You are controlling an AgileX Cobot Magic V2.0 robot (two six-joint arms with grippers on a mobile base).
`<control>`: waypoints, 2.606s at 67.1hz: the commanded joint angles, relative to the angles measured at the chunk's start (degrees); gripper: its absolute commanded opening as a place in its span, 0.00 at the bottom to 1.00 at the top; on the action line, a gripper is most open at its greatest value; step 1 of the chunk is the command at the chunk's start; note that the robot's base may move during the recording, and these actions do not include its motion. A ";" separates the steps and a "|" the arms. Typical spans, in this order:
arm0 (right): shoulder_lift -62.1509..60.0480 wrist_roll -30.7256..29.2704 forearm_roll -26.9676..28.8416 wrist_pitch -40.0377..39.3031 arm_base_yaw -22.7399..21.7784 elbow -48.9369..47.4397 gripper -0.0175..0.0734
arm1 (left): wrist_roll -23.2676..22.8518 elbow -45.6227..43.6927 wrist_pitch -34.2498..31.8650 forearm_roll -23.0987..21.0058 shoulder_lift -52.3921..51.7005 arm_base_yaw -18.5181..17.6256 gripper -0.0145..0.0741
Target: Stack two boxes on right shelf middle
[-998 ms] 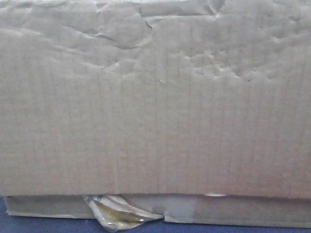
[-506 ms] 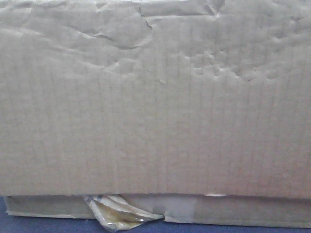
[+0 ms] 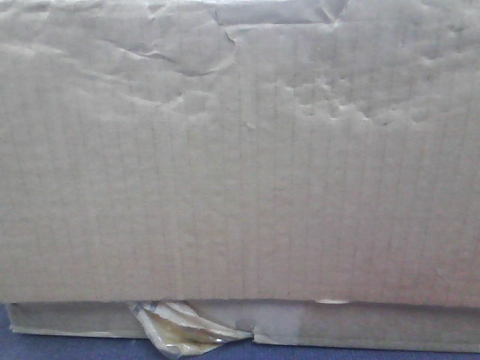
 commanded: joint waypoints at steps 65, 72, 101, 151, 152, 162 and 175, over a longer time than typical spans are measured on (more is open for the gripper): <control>-0.18 -0.36 0.29 -0.98 -0.33 -0.03 0.01 | -0.67 0.07 -5.25 -2.28 2.80 -0.20 0.04; -0.18 -0.36 0.29 -0.98 -0.33 -0.03 0.01 | -0.67 0.07 -5.25 -2.17 2.88 -0.20 0.04; -0.18 -0.36 0.29 -0.98 -0.33 -0.03 0.01 | -0.67 0.07 -3.78 -0.69 2.88 -0.20 0.15; -0.18 -0.36 0.29 -0.98 -0.33 -0.03 0.01 | 0.49 -7.65 -0.67 1.34 2.51 -0.20 0.50; -0.18 -0.36 0.29 -0.98 -0.33 -0.03 0.01 | 0.87 -8.18 -0.34 1.60 2.48 -0.20 0.50; -0.18 -0.36 0.29 -0.98 -0.33 -0.03 0.01 | 5.19 -13.37 -0.34 2.81 1.20 -0.20 0.50; -0.18 -0.36 0.29 -0.98 -0.33 -0.03 0.01 | 13.70 -14.84 -0.34 5.31 -2.78 -0.20 0.50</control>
